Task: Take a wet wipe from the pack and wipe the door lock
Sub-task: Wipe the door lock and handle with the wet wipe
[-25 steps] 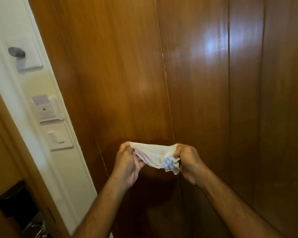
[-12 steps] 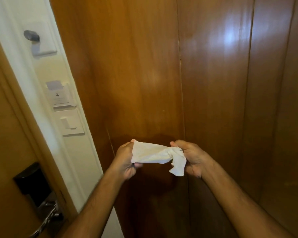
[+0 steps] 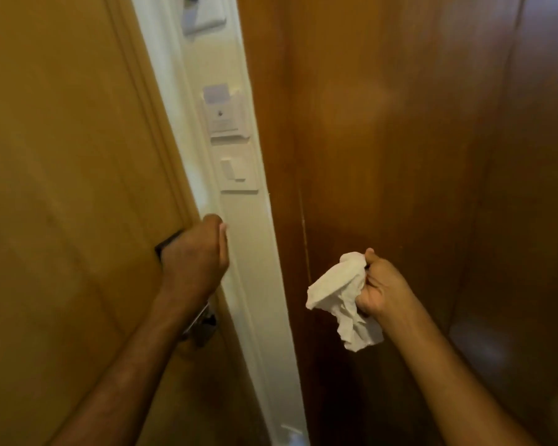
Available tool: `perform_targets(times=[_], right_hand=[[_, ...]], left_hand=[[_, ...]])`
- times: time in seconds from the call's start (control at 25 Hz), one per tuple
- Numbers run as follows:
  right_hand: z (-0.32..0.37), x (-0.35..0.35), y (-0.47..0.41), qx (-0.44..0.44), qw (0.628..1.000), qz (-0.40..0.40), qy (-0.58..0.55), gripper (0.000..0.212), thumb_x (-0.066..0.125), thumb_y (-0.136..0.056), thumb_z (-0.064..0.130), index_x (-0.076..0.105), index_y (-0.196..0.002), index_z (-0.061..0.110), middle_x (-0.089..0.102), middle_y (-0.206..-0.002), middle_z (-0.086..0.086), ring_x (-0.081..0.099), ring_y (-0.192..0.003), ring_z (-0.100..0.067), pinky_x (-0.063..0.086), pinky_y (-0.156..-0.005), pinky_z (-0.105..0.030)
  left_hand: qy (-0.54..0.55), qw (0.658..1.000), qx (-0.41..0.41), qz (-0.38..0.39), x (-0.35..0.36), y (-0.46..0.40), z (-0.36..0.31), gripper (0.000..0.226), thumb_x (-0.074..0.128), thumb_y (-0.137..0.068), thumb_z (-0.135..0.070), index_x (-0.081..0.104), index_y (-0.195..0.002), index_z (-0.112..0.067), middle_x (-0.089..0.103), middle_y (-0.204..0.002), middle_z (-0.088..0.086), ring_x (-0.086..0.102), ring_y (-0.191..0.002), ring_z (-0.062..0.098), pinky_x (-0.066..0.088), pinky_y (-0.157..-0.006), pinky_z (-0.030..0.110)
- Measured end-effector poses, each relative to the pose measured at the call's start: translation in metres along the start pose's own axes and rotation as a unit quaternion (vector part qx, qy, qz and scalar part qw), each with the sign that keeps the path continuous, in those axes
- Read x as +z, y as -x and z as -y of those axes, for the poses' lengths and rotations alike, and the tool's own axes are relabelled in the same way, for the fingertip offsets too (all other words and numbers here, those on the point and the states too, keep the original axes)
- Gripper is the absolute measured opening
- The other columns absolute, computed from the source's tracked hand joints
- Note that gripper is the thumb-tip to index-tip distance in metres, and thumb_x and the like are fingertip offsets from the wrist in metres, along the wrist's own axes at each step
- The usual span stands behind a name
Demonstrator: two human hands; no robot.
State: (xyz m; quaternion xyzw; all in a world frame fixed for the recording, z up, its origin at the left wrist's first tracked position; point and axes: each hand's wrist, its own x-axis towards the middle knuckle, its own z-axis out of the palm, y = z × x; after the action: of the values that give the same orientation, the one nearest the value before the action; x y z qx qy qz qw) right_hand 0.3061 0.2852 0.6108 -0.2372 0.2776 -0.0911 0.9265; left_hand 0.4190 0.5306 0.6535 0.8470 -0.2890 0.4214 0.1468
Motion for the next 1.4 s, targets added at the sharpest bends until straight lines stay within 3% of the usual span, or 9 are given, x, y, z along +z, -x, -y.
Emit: perform_targets(times=[0.12,0.28,0.36,0.56,0.68,0.84,1.04,1.28,1.4], right_hand=[[-0.052,0.010,-0.027,0.011,1.000,-0.022,-0.019,0.039,0.034,-0.105,0.034,0.052,-0.088,0.003,0.069,-0.077,-0.026,0.067,-0.075,-0.035,0.052,-0.080,-0.051],[-0.136,0.041,-0.060,-0.007,1.000,-0.006,-0.010,0.031,0.039,-0.104,0.031,0.051,-0.105,0.003,0.065,-0.090,-0.022,0.068,-0.088,-0.035,0.055,-0.080,-0.044],[-0.180,0.064,-0.071,-0.020,0.999,0.024,0.025,0.027,0.041,-0.103,0.033,0.050,-0.111,0.010,0.067,-0.091,-0.020,0.071,-0.083,-0.032,0.059,-0.076,-0.044],[-0.278,0.087,-0.090,-0.153,0.946,0.012,0.285,0.018,0.056,-0.095,0.034,0.064,-0.081,0.027,0.070,-0.086,0.002,0.070,-0.088,-0.021,0.058,-0.064,-0.026],[-0.305,0.086,-0.106,-0.174,0.934,0.000,0.311,0.015,0.074,-0.082,0.030,0.060,-0.088,0.031,0.068,-0.091,0.005,0.070,-0.088,-0.020,0.058,-0.062,-0.022],[-0.306,0.104,-0.133,-0.126,0.957,-0.037,0.259,0.057,0.064,-0.089,0.038,0.040,-0.137,0.019,0.055,-0.122,0.001,0.059,-0.104,-0.020,0.057,-0.078,-0.030],[-0.342,0.121,-0.127,-0.203,0.919,-0.100,0.322,0.063,0.050,-0.099,0.026,0.025,-0.152,0.004,0.036,-0.155,-0.016,0.037,-0.142,-0.029,0.033,-0.117,-0.042],[-0.280,0.138,-0.182,-0.061,0.931,-0.118,0.339,0.050,0.034,-0.101,0.038,0.045,-0.138,0.005,0.051,-0.138,-0.018,0.052,-0.124,-0.035,0.045,-0.104,-0.050],[-0.267,0.142,-0.190,0.021,0.924,-0.090,0.371,0.051,0.042,-0.098,0.038,0.049,-0.134,0.002,0.055,-0.133,-0.020,0.054,-0.120,-0.038,0.048,-0.096,-0.042]], left_hand=[[-0.197,0.976,0.083,-0.039,-0.028,0.010,0.069,0.010,0.051,-0.100,-0.010,0.055,-0.093,-0.005,0.057,-0.080,0.014,0.055,-0.068,0.029,0.043,-0.053,0.037],[-0.353,0.929,0.111,-0.017,-0.044,0.034,0.129,0.021,0.050,-0.102,-0.014,0.059,-0.117,-0.002,0.059,-0.131,0.032,0.055,-0.124,0.047,0.042,-0.099,0.061],[-0.382,0.915,0.131,-0.013,-0.047,0.050,0.148,0.023,0.052,-0.102,-0.016,0.061,-0.119,-0.005,0.059,-0.133,0.031,0.055,-0.126,0.048,0.041,-0.102,0.062],[-0.375,0.912,0.164,-0.005,-0.046,0.067,0.169,0.030,0.050,-0.103,-0.020,0.058,-0.128,-0.005,0.056,-0.135,0.031,0.050,-0.126,0.048,0.039,-0.104,0.064],[-0.387,0.907,0.168,0.000,-0.041,0.066,0.172,0.034,0.045,-0.105,-0.022,0.054,-0.133,-0.006,0.053,-0.138,0.031,0.047,-0.128,0.047,0.036,-0.106,0.063],[-0.411,0.897,0.163,-0.003,-0.039,0.069,0.175,0.036,0.046,-0.104,-0.025,0.053,-0.135,-0.008,0.051,-0.140,0.030,0.041,-0.131,0.046,0.033,-0.109,0.061],[-0.404,0.900,0.164,-0.011,-0.038,0.069,0.176,0.037,0.045,-0.104,-0.021,0.050,-0.137,-0.007,0.050,-0.140,0.031,0.038,-0.132,0.047,0.030,-0.111,0.061],[-0.409,0.897,0.167,-0.018,-0.037,0.069,0.174,0.035,0.050,-0.102,-0.022,0.054,-0.134,-0.009,0.054,-0.139,0.030,0.039,-0.132,0.045,0.033,-0.109,0.060],[-0.418,0.893,0.168,-0.018,-0.037,0.068,0.174,0.033,0.047,-0.104,-0.022,0.056,-0.133,-0.010,0.055,-0.139,0.029,0.038,-0.132,0.045,0.034,-0.108,0.060]])
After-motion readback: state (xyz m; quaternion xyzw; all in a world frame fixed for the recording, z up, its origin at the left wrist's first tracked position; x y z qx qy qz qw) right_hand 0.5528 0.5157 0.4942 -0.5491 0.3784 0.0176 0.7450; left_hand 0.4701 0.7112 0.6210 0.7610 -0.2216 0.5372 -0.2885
